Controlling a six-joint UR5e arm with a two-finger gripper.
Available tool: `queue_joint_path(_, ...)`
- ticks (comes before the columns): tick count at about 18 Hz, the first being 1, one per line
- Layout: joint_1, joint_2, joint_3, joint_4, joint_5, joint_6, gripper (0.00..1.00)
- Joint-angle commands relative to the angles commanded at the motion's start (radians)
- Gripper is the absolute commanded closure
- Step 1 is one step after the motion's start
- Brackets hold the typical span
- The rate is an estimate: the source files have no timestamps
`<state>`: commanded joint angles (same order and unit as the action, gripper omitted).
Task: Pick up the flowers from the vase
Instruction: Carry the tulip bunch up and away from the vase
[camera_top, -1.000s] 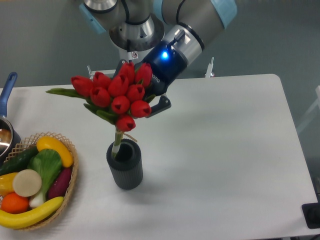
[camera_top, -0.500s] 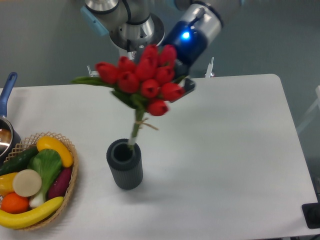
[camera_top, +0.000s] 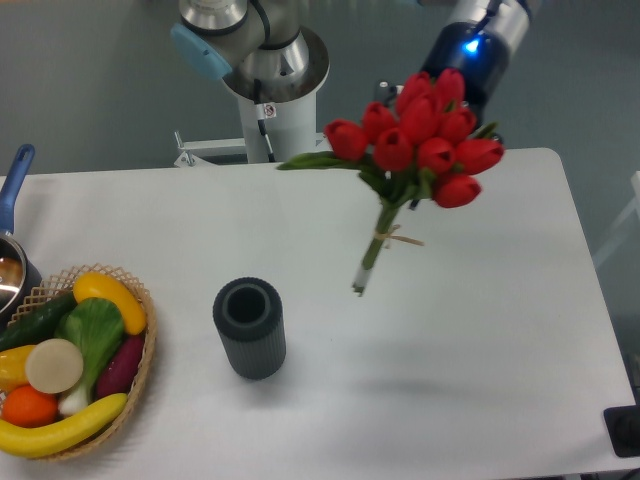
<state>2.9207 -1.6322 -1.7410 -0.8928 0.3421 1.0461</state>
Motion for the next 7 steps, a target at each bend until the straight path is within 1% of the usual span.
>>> queue_joint_path(3, 0.005, 0.0, -0.021, 0.0, 0.002, 0.034, 0.54)
queue_joint_path(7, 0.002, 0.006, -0.038, 0.0, 0.0, 0.035, 0.54)
